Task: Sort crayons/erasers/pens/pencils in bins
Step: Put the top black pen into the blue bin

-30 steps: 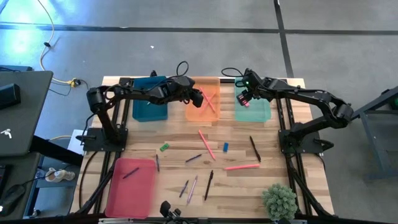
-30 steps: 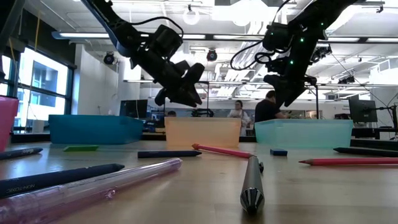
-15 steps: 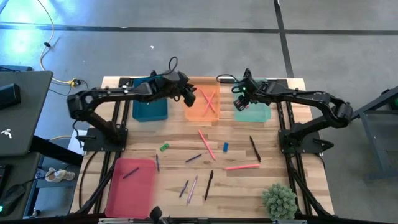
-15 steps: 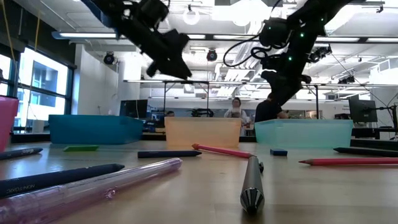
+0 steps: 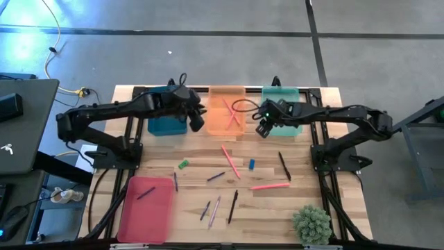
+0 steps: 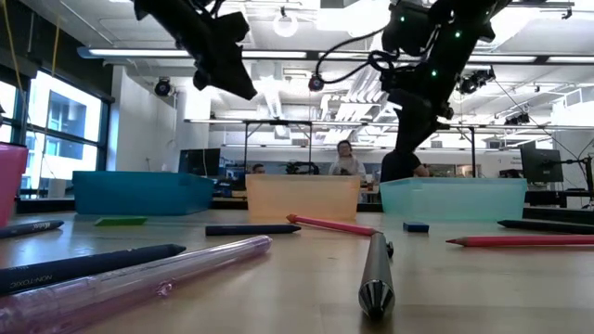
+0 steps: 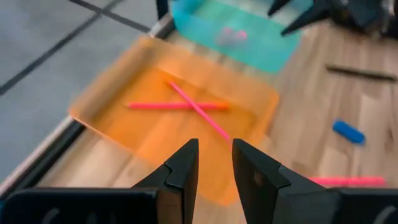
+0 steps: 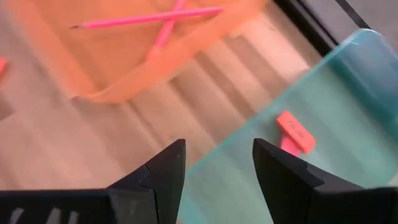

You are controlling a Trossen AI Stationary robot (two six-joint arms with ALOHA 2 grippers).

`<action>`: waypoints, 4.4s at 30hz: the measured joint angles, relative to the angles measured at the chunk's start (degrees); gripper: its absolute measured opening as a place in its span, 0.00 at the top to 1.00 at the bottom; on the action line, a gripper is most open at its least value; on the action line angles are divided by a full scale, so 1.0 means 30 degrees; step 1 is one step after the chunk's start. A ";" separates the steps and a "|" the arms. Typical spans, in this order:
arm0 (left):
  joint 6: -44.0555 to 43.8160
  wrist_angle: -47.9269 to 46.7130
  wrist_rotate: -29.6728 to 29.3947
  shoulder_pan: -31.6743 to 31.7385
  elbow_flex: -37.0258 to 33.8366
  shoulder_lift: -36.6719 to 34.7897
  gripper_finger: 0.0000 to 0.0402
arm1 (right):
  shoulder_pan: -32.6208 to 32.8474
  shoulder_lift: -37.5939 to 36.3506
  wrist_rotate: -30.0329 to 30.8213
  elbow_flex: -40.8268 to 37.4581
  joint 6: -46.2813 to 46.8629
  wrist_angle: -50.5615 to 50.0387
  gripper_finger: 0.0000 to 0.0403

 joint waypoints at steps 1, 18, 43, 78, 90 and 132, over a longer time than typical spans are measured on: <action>0.0000 -0.0342 -0.0022 -0.0258 0.0000 0.0000 0.79 | 0.0345 0.0000 0.0002 0.0000 0.0094 -0.0074 0.55; -0.1027 -0.1966 -0.0029 -0.5292 -0.0966 0.0277 0.79 | 0.4946 -0.0007 -0.1558 -0.0467 0.6536 -0.3021 0.55; -0.1502 -0.1857 -0.1464 -0.6291 -0.1457 0.0277 0.79 | 1.1748 -0.0007 -0.3563 -0.1851 1.8318 -0.6469 0.55; -0.1596 -0.0939 -0.1428 -0.6283 -0.1457 0.0299 0.79 | 1.5264 -0.0010 -0.4976 -0.6365 2.4527 -0.1827 0.55; -0.1596 -0.0917 -0.1428 -0.6283 -0.1457 0.0299 0.79 | 1.4689 -0.0066 -0.5550 -0.6870 2.5673 -0.1437 0.62; -0.1527 -0.1041 -0.1486 -0.6274 -0.1457 0.0291 0.69 | 1.3909 0.0087 -0.4360 -0.5967 2.3747 -0.2587 0.95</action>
